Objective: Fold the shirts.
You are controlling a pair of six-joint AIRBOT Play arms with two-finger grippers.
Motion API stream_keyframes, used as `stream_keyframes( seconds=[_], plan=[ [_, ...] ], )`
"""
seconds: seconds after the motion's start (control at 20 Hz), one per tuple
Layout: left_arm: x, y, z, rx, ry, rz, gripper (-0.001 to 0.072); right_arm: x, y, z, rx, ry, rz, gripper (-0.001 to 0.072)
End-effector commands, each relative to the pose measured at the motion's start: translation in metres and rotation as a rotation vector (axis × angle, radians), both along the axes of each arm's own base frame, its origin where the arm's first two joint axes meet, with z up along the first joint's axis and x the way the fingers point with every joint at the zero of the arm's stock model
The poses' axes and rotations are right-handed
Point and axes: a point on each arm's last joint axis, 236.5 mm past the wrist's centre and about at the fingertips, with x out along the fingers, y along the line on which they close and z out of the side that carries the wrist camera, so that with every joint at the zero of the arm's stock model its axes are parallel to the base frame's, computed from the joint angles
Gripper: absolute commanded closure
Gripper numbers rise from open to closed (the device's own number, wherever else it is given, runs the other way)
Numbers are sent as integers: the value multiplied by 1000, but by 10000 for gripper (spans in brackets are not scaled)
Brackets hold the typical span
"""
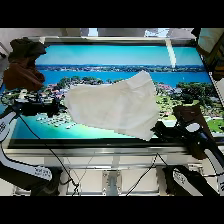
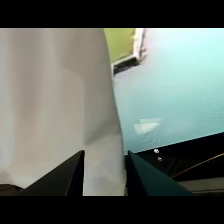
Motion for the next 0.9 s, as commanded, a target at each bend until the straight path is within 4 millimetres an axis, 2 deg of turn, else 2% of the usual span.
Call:
stream_keyframes(
  seconds=[0.0, 0.05, 0.1, 0.15, 0.35, 0.45, 0.5, 0.55, 0.65, 0.75, 0.85],
  plan=[
    [1, 0, 1, 1, -2, 1, 692, -13, 5, -9, 16, 33, -3, 399],
    [1, 0, 0, 1, -2, 0, 692, -15, 5, -11, 15, 39, -2, 401],
    [1, 0, 1, 1, -2, 1, 692, -14, 5, -11, 11, 30, 6, 491],
    [1, 0, 1, 1, -2, 1, 692, -11, 6, -9, 17, 8, 10, 684],
    [1, -4, 4, -21, -8, 1, 693, 7, 16, 5, 67, -79, 17, 683],
    [7, -13, 21, -60, -76, -35, 693, 13, 19, 18, 70, -124, 73, 683],
    [12, -18, 36, -83, -126, -49, 693, 19, 20, 31, 67, -165, 97, 683],
    [16, -23, 53, -107, -168, -51, 694, 26, 20, 46, 64, -209, 108, 684],
    [21, -31, 93, -138, -258, -66, 694, 42, 21, 89, 45, -336, 136, 684],
    [17, -39, 142, -143, -359, -102, 694, 53, 21, 144, 7, -496, 162, 684],
    [10, -48, 200, -126, -493, -128, 694, 53, 20, 204, -36, -660, 153, 684]
  ],
)
